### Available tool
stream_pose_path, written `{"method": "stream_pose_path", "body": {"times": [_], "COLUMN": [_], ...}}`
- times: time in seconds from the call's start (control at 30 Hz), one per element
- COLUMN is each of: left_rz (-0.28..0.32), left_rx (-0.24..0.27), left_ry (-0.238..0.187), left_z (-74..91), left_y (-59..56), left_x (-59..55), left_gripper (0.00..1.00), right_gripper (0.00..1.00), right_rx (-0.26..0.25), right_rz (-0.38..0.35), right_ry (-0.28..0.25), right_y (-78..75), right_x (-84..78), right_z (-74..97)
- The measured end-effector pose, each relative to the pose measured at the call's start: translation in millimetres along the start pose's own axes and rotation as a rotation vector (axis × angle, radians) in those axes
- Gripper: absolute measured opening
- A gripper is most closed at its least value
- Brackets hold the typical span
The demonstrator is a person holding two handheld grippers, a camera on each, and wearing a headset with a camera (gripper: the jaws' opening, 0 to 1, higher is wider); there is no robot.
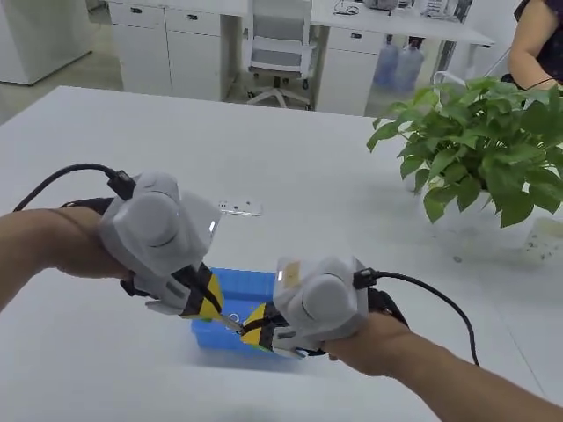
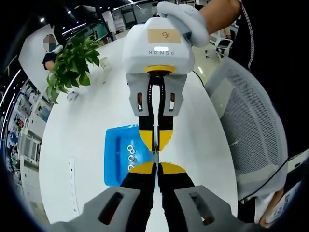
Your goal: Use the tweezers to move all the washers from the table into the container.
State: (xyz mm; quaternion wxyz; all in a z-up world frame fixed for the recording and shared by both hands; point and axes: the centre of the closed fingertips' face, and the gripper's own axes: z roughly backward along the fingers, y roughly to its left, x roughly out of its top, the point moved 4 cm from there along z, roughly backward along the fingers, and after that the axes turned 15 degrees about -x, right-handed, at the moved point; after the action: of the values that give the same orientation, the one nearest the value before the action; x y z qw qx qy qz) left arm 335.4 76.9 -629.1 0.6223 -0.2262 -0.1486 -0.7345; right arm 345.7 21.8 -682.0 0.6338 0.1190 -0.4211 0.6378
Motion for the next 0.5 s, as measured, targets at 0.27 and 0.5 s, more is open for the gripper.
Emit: {"method": "stream_pose_path", "body": {"times": [0.27,0.5], "left_rz": [-0.002,-0.003], "left_rx": [0.005,0.005], "left_ry": [0.015,0.022], "left_z": [-7.4,-16.5], "left_y": [-4.0,-5.0], "left_x": [-6.6,-12.8], "left_gripper": [0.06,0.06], "right_gripper": [0.03,0.03], "right_rx": [0.005,0.014], "right_rz": [0.017,0.033], "right_ry": [0.019,0.041], "right_y": [3.4,8.2], "right_x": [-2.9,-7.1], "right_z": [3.5,5.7]}}
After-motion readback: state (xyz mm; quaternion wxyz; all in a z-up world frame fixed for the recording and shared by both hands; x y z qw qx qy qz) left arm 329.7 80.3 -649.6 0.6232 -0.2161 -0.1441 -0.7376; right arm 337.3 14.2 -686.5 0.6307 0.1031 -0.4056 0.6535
